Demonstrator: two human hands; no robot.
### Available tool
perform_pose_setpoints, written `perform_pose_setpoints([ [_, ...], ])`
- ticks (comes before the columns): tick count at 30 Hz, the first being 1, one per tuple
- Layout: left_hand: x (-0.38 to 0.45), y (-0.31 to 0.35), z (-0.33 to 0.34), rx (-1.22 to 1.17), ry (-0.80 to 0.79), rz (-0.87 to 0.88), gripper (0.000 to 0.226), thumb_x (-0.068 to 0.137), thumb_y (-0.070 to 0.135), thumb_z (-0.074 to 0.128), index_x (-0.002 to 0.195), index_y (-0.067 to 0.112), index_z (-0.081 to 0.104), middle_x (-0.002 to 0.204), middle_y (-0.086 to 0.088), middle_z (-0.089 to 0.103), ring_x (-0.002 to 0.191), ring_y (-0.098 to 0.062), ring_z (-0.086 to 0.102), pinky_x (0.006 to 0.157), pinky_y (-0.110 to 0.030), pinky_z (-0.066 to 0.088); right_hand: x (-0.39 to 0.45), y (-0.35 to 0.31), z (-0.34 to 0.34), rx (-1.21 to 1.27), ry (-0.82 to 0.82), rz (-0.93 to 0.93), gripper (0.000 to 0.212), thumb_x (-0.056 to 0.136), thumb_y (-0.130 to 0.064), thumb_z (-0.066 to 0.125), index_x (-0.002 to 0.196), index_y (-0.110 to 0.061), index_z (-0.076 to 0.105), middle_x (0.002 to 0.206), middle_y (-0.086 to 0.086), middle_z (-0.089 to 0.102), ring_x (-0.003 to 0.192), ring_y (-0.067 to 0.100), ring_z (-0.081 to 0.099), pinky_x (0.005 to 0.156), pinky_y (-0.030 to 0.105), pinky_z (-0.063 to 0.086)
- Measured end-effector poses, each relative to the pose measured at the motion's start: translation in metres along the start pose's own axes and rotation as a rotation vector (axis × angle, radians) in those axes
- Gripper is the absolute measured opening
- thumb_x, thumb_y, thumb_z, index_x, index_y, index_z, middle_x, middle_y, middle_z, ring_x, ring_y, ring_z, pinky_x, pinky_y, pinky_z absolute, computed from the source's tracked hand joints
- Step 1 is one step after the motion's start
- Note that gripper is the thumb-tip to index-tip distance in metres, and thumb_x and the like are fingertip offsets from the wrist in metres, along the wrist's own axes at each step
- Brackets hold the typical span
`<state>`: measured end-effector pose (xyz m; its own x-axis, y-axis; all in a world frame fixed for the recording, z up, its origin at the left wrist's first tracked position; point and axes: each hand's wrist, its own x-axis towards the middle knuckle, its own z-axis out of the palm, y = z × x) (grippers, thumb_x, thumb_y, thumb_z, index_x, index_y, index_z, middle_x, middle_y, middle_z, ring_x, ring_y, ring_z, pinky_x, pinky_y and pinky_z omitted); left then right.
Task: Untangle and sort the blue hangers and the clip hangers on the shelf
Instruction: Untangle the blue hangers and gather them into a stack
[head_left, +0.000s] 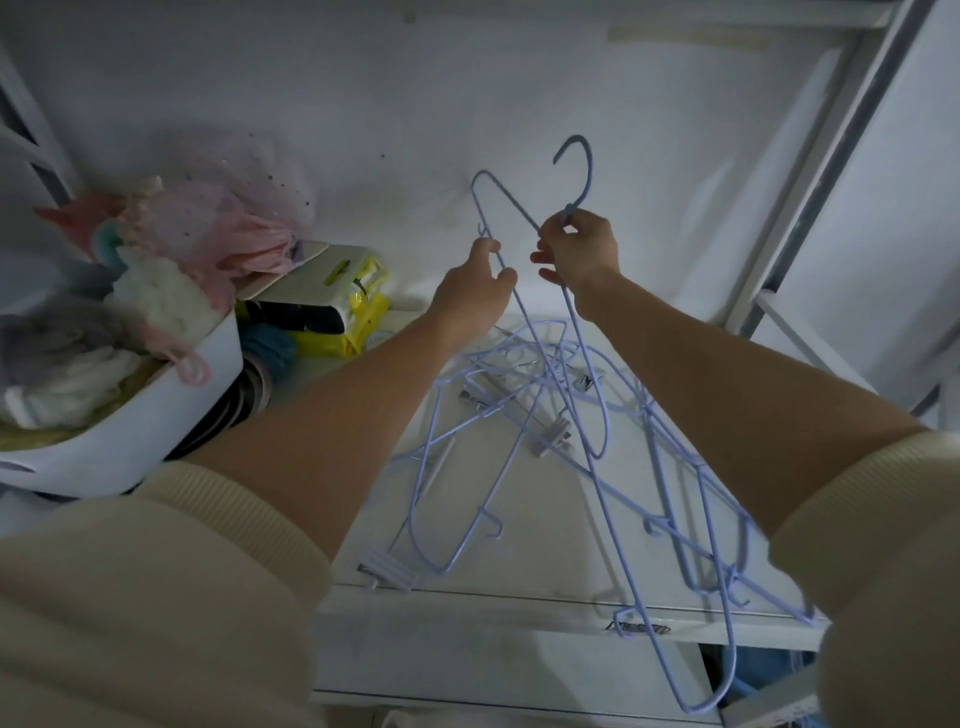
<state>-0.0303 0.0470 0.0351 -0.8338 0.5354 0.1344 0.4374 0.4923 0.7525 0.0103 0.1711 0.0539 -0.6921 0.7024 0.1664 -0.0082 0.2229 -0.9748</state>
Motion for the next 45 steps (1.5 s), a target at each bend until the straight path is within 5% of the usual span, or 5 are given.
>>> perform_pose_setpoints([
  [8,0.013,0.03,0.054,-0.165,-0.225,-0.1,0.044,0.09,0.022,0.043,0.133,0.014,0.04,0.112,-0.016,0.067,0.106,-0.034,0.065,0.089,-0.045,0.052,-0.002,0.006,-0.012,-0.26,0.083,-0.139,0.023,0.088,-0.016,0.059,0.082,0.005,0.066,0.076,0.017,0.065,0.064,0.021,0.058,0.06,0.026,0.051],
  [16,0.015,0.057,0.086,-0.318,-0.234,-0.129,0.024,0.091,0.004,0.037,0.072,0.011,0.049,0.067,-0.011,0.062,0.072,-0.03,0.064,0.077,-0.04,0.056,-0.004,0.026,-0.052,-0.398,0.099,-0.192,0.017,0.088,-0.011,0.056,0.09,-0.002,0.07,0.088,0.015,0.072,0.075,0.022,0.062,0.059,0.017,0.045],
  [32,0.014,0.088,0.101,-0.615,-0.028,-0.222,0.039,0.099,0.036,0.027,0.087,0.016,0.058,0.079,-0.005,0.06,0.063,-0.024,0.052,0.054,-0.026,0.046,-0.005,0.017,-0.082,-0.491,0.016,-0.214,0.019,0.09,-0.023,0.053,0.085,-0.016,0.07,0.074,0.0,0.065,0.068,0.014,0.058,0.063,0.02,0.041],
  [41,0.026,0.065,0.093,-0.333,0.049,-0.171,0.04,0.098,0.021,0.028,0.115,-0.005,0.053,0.126,-0.027,0.055,0.109,-0.044,0.059,0.082,-0.045,0.055,-0.056,0.126,-0.161,-0.947,-0.277,0.535,0.013,0.073,-0.006,0.063,0.062,-0.008,0.056,0.059,0.007,0.055,0.054,0.025,0.059,0.053,0.024,0.046],
  [45,0.021,0.066,0.095,-0.256,0.027,-0.142,0.041,0.099,0.021,0.026,0.116,-0.004,0.053,0.12,-0.025,0.058,0.075,-0.038,0.06,0.058,-0.034,0.049,-0.073,0.147,-0.167,-1.063,-0.259,0.498,0.014,0.07,-0.011,0.07,0.07,-0.008,0.057,0.078,0.013,0.067,0.075,0.031,0.07,0.071,0.034,0.059],
])
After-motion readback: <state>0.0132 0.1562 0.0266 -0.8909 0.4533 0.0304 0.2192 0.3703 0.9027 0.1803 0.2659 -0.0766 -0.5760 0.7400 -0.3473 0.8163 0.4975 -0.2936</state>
